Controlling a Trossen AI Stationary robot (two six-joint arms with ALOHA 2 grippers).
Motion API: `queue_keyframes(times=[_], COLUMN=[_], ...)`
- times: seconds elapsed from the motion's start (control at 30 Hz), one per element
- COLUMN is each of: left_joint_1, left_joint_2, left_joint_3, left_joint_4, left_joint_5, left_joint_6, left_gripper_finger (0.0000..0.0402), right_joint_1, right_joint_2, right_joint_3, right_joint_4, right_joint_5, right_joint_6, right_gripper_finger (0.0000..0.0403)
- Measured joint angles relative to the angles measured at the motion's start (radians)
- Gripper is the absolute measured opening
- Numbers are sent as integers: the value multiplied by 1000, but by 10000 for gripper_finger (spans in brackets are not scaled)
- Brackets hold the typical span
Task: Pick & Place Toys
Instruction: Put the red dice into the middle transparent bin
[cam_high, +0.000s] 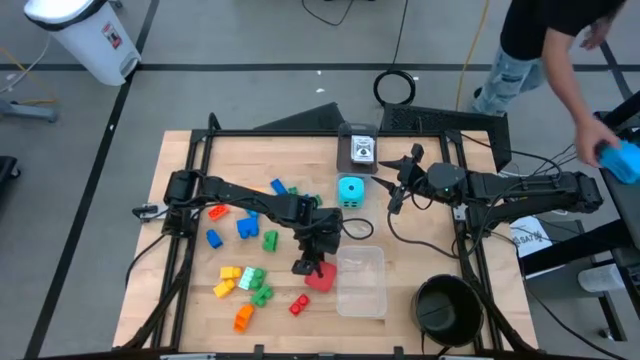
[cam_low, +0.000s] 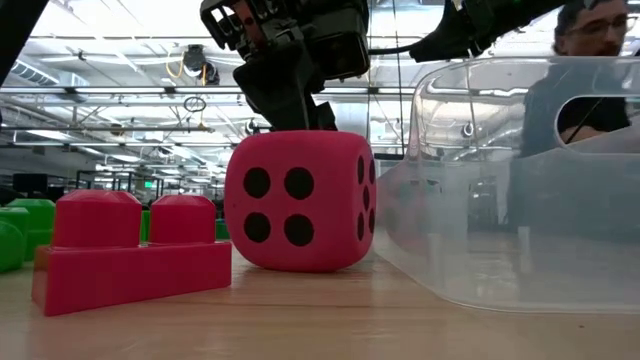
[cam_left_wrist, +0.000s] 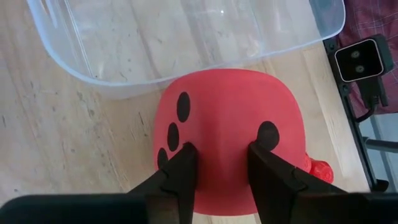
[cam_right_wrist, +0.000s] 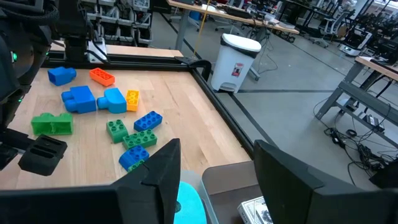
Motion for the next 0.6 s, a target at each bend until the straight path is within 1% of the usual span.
queue_keyframes(times=[0.33, 0.43, 0.53, 0.6], left_joint_1=[-2, -2, 7, 19], left_joint_2=[2, 2, 2, 2], left_joint_3=[-1, -1, 0, 0], left_joint_4=[18, 12, -9, -27], left_joint_5=[-1, -1, -1, 4], left_joint_6=[5, 6, 41, 70], left_gripper_finger=[123, 111, 91, 88], right_joint_1=[0, 3, 19, 36], right_joint_2=[0, 0, -7, -10], right_joint_3=[0, 0, 0, 0], right_joint_4=[-4, -28, -32, -31], right_joint_5=[0, 0, -1, -3], right_joint_6=[4, 11, 34, 45], right_gripper_finger=[171, 171, 171, 171])
